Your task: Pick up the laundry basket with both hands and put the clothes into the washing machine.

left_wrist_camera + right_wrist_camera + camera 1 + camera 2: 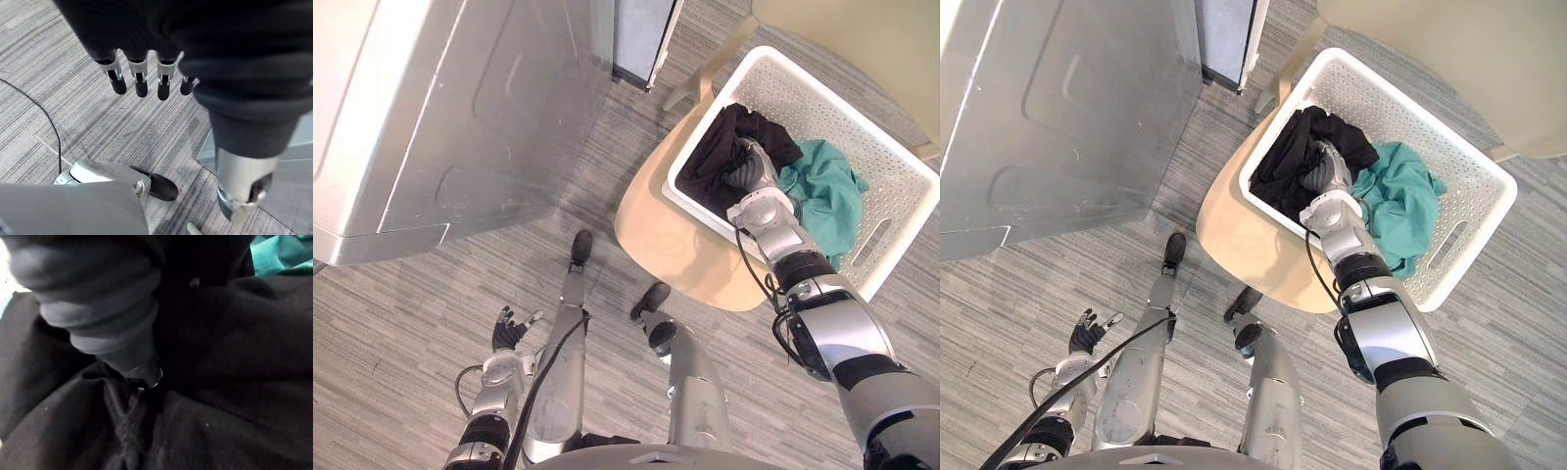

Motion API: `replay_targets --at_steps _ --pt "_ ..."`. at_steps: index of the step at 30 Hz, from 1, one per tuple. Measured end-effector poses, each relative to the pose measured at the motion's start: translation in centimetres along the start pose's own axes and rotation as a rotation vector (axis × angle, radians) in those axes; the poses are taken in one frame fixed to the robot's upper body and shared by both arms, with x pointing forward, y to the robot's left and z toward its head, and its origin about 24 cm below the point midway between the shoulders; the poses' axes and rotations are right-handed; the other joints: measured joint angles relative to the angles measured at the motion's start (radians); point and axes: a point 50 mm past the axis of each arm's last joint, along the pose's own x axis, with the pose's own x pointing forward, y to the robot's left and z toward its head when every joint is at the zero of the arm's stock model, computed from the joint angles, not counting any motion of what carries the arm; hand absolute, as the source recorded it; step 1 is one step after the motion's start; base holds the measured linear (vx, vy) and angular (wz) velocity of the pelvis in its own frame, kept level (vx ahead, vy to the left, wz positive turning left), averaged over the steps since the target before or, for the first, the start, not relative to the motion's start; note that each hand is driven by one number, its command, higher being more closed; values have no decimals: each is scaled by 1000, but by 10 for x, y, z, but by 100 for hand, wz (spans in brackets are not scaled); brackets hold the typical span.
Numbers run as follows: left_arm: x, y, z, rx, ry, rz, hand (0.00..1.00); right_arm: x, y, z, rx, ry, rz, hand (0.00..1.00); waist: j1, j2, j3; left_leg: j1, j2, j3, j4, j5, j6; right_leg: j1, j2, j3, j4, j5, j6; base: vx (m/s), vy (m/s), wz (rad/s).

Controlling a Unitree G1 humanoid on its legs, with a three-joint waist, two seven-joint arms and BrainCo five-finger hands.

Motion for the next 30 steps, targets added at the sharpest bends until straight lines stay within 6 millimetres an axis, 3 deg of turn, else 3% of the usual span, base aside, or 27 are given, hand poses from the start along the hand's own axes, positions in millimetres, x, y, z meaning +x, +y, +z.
replay_targets --at_steps 4,8,17,27,30 --pt "0 -1 -1 -19 9 0 0 -3 4 -7 220 64 -21 100 1 0 0 30 3 2 -30 16 -2 14 2 1 1 -1 0 10 -73 0" --pt "0 -2 -2 -43 20 1 0 -6 2 -13 605 131 -105 100 0 0 0 37 3 3 -31 16 -2 20 1 1 3 -1 -1 5 -64 1" --pt "-2 -2 -12 -45 74 3 0 -33 16 -54 1403 306 -309 100 -11 0 0 139 -6 27 -48 3 14 106 -18 4 15 -15 5 10 -54 2" --pt "-7 3 -29 -35 138 -16 0 -50 12 -62 1675 265 -402 100 -28 0 -2 287 -28 64 -47 -29 49 257 -45 7 12 -36 24 17 -19 6" --pt "-11 7 -39 -28 175 -14 0 -60 10 -69 1696 252 -430 100 -32 -3 -42 316 -32 74 -50 -39 56 291 -47 6 -6 -38 29 51 -8 2"
